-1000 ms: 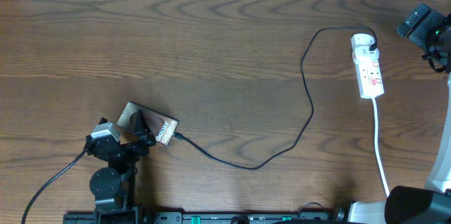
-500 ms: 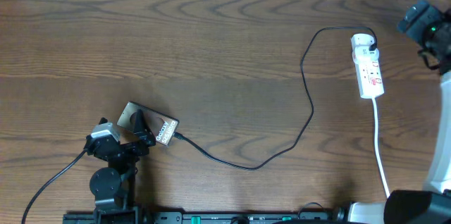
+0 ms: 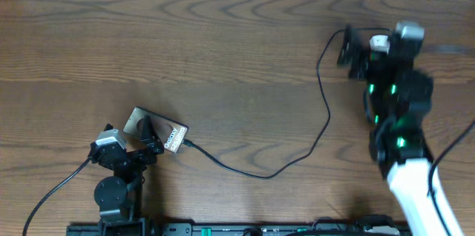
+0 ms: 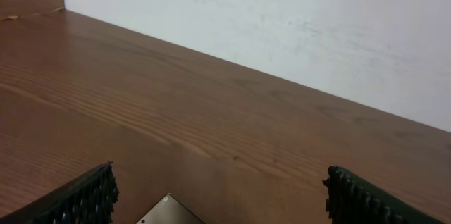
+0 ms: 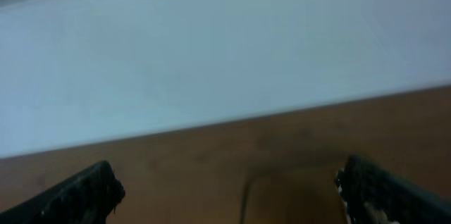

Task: Plug charger to phone and switch on socket

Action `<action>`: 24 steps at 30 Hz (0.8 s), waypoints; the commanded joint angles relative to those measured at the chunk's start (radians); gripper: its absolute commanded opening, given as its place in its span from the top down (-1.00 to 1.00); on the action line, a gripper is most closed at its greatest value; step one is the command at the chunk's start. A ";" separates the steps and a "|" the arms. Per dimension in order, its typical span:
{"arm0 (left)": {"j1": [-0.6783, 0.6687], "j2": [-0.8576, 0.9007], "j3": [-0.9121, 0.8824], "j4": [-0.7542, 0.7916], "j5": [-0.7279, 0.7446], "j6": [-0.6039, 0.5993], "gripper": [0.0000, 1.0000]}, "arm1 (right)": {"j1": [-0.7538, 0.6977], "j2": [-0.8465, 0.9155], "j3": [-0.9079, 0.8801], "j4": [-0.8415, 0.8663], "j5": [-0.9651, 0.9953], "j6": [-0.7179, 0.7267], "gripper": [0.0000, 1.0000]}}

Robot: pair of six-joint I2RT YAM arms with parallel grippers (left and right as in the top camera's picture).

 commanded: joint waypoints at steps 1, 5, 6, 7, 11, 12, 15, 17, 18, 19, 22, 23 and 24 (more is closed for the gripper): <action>0.004 -0.007 -0.013 -0.040 0.003 0.017 -0.84 | 0.002 -0.138 -0.173 0.007 0.012 0.034 -0.99; 0.004 -0.007 -0.013 -0.040 0.003 0.017 -0.84 | 0.002 -0.313 -0.349 0.008 0.012 0.035 -0.98; 0.004 -0.007 -0.013 -0.040 0.003 0.017 -0.84 | 0.002 -0.358 -0.388 0.008 0.012 0.041 -0.98; 0.004 -0.007 -0.013 -0.040 0.003 0.017 -0.84 | 0.001 -0.409 -0.429 0.009 0.012 0.045 -0.98; 0.004 -0.007 -0.013 -0.040 0.003 0.017 -0.84 | 0.001 -0.594 -0.558 0.010 0.011 0.063 -0.98; 0.004 -0.007 -0.013 -0.040 0.003 0.017 -0.84 | 0.001 -0.640 -0.589 0.010 0.011 0.072 -0.99; 0.004 -0.007 -0.013 -0.040 0.003 0.017 -0.84 | 0.001 -0.746 -0.639 -0.037 0.003 0.079 -0.98; 0.004 -0.007 -0.013 -0.040 0.003 0.017 -0.84 | -0.004 -0.797 -0.639 -0.088 -0.011 0.078 -0.99; 0.004 -0.007 -0.013 -0.040 0.003 0.017 -0.84 | -0.008 -0.819 -0.639 -0.113 -0.011 0.078 -0.99; 0.004 -0.007 -0.013 -0.040 0.003 0.017 -0.84 | -0.016 -0.849 -0.639 -0.144 -0.012 0.078 -0.98; 0.004 -0.007 -0.013 -0.040 0.003 0.017 -0.84 | -0.031 -0.936 -0.639 -0.279 -0.019 0.044 -0.99; 0.004 -0.007 -0.013 -0.040 0.003 0.017 -0.84 | -0.036 -0.970 -0.639 -0.341 -0.019 0.036 -0.99; 0.004 -0.007 -0.013 -0.040 0.003 0.017 -0.84 | -0.041 -1.002 -0.639 -0.376 -0.032 0.013 -0.99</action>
